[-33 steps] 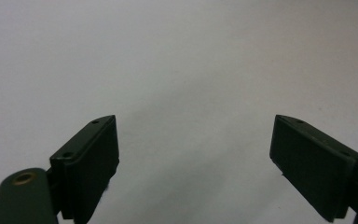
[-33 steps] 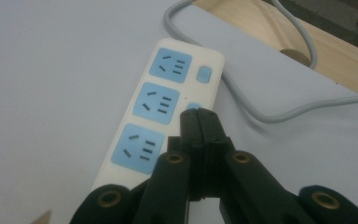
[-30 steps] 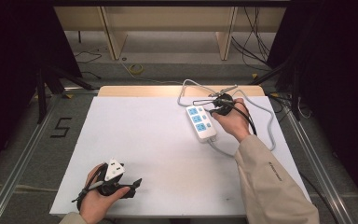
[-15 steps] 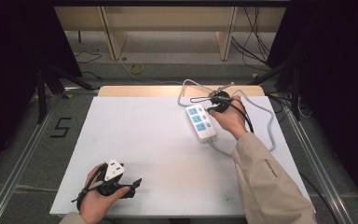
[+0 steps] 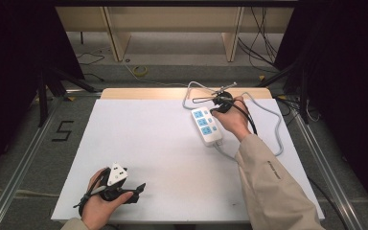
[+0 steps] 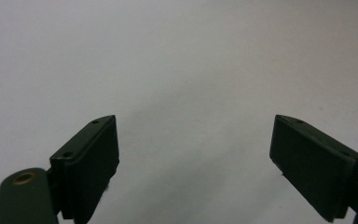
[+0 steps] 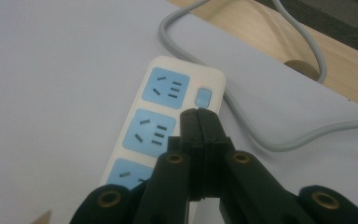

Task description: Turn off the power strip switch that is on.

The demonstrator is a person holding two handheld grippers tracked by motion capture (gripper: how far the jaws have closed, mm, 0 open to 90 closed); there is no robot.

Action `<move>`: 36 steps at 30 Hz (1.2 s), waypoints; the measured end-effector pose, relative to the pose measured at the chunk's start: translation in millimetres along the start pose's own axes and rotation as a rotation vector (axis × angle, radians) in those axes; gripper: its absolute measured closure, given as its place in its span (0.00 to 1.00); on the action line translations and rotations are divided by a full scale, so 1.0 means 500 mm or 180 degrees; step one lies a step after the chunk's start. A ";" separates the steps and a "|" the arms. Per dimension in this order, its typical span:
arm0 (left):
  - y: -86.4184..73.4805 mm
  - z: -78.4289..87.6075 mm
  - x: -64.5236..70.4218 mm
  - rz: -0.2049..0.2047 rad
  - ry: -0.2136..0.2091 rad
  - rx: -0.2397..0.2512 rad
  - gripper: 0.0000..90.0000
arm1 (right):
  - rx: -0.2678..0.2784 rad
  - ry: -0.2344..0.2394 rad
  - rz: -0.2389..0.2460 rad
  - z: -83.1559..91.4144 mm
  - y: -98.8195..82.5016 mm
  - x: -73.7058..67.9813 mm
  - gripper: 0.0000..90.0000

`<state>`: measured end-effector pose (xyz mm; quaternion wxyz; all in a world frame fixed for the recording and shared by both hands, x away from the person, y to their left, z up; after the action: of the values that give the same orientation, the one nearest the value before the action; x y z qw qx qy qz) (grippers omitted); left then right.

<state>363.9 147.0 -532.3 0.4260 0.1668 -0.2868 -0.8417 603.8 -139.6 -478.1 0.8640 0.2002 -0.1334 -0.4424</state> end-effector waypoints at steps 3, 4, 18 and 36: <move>0.000 0.000 0.000 0.0000 -0.0002 0.0010 0.17 | -0.0019 0.0004 -0.0012 -0.005 0.005 0.000 1.00; 0.000 0.000 0.000 -0.0001 -0.0001 0.0010 0.17 | -0.0018 0.0002 -0.0012 -0.007 0.007 0.000 1.00; 0.000 0.001 0.000 0.0001 -0.0002 0.0014 0.17 | -0.0064 0.0012 -0.0034 -0.023 0.019 -0.002 1.00; 0.000 0.000 0.000 0.0000 -0.0010 0.0010 0.17 | -0.0107 0.0028 -0.0131 -0.040 0.027 0.008 1.00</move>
<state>363.9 147.2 -532.3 0.4252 0.1661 -0.2888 -0.8416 623.8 -131.2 -489.1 0.8585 0.1903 -0.1180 -0.4613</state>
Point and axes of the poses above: each handheld gripper's, and its own axes: z roughly backward along the jaws, y roughly out of its top, x roughly to its right, the point moved 9 cm from there along -z, roughly forward along the jaws, and after that the axes turned 12 degrees about -x, right-handed, at the moved point
